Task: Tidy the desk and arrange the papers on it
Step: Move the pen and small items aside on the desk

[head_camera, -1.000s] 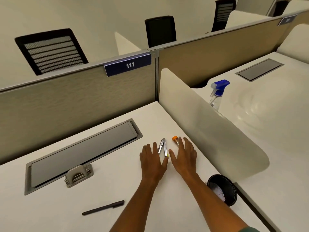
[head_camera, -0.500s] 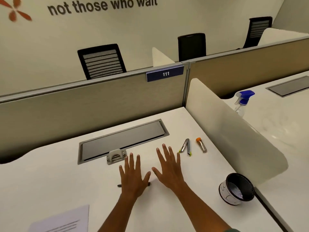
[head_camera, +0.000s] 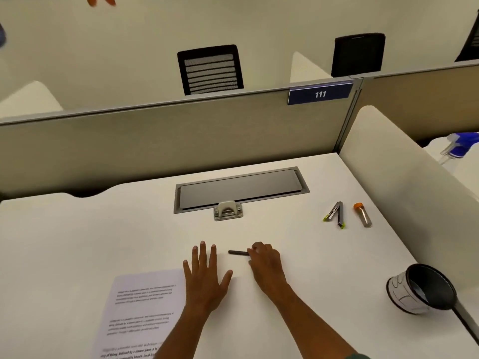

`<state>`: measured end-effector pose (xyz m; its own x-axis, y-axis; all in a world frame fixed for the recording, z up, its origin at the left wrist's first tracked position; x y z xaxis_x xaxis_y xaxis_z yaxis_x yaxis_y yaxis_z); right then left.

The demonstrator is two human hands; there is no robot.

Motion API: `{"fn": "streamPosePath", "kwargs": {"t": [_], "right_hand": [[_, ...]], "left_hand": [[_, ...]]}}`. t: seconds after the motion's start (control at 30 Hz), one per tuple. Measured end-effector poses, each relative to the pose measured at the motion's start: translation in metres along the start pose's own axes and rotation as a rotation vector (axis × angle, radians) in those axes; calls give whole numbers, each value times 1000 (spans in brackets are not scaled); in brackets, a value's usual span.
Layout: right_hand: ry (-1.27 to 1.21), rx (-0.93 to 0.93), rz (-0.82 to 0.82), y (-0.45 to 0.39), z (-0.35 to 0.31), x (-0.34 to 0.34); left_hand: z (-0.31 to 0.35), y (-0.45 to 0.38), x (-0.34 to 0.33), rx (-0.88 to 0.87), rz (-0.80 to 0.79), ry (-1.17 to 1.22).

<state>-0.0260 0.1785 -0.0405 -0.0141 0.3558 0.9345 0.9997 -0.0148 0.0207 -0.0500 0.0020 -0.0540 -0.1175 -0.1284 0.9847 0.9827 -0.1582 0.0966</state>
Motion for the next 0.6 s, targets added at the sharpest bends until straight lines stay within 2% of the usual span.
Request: {"fn": "streamPosePath", "kwargs": {"t": [0.2,0.4,0.6], "right_hand": [[147,-58,-23,8,10,-10],[161,-109,154,23,41,24],[170,-262,295,42,106,64]], "left_hand": [[8,10,-2,-27,-4,19],[49,3,4,-87,8,37],[113,-3,7,-193,44,67]]}}
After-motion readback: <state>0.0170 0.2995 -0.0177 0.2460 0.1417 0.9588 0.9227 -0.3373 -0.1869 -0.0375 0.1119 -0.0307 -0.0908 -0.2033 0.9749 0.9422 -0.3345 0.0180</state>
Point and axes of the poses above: each hand's wrist, its own y-axis away from the middle knuckle, its own x-axis out of the back of the hand, z = x × y, the point moved 6 cm from there along -y, towards the middle knuckle, and after that the axes turned 8 degrees about x, right-handed, at the moved point
